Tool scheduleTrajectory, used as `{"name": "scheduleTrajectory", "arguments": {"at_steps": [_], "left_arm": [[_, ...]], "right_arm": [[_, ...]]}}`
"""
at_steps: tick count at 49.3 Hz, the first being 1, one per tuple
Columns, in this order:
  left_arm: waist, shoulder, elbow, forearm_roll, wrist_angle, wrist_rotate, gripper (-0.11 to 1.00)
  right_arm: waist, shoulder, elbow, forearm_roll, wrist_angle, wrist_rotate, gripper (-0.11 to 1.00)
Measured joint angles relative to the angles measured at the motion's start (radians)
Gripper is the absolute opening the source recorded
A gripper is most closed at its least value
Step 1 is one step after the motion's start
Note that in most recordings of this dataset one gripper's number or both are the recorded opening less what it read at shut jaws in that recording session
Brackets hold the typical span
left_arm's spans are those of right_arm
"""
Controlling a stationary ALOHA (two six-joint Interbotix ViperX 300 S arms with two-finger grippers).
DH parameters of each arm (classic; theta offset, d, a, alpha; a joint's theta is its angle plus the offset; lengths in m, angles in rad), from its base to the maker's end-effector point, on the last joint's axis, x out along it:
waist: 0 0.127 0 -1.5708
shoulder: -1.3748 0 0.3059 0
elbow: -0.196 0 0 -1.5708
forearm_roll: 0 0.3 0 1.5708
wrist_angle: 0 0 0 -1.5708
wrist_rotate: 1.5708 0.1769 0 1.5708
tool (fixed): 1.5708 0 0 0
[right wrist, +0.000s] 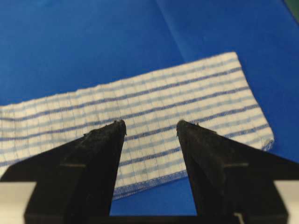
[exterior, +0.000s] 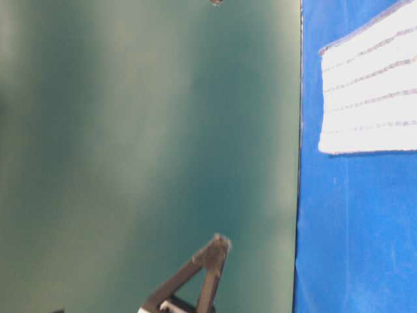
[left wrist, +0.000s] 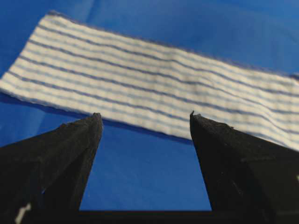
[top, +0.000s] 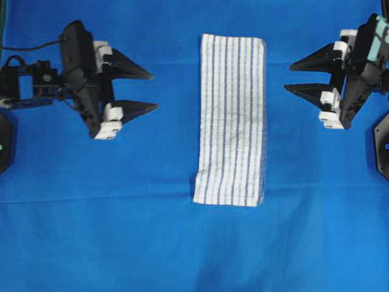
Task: Fold the blue towel.
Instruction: 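Grasp the far end corners of the vertical strip with both grippers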
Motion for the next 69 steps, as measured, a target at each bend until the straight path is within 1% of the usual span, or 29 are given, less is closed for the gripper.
{"name": "scheduleTrajectory", "arguments": {"at_steps": [6,9,16,20,25,30,35,43,69], "left_arm": [[0.063,0.101,-0.072,0.002,-0.006,0.000,0.69],[0.103,0.160,-0.112,0.002,-0.009,0.002,0.69],[0.192,0.325,-0.222,0.000,-0.012,0.002,0.69],[0.218,0.408,-0.279,0.002,-0.012,0.002,0.69],[0.239,0.497,-0.347,0.002,-0.012,0.002,0.69],[0.262,0.566,-0.393,0.002,-0.012,0.002,0.69],[0.281,0.621,-0.431,0.000,-0.014,0.002,0.69],[0.282,0.680,-0.465,0.000,-0.023,0.002,0.69],[0.299,0.753,-0.505,0.002,-0.035,0.002,0.68]], "right_arm": [[-0.086,0.063,-0.014,-0.002,-0.003,-0.002,0.57],[-0.135,0.109,-0.028,-0.003,-0.006,-0.003,0.57],[-0.218,0.238,-0.072,-0.012,-0.021,-0.011,0.57],[-0.255,0.327,-0.103,-0.025,-0.035,-0.011,0.57],[-0.281,0.431,-0.144,-0.037,-0.058,-0.015,0.57],[-0.308,0.522,-0.184,-0.046,-0.080,-0.014,0.57],[-0.325,0.597,-0.221,-0.051,-0.094,-0.017,0.57],[-0.342,0.675,-0.253,-0.058,-0.098,-0.017,0.57],[-0.362,0.784,-0.290,-0.064,-0.132,-0.017,0.56]]}}
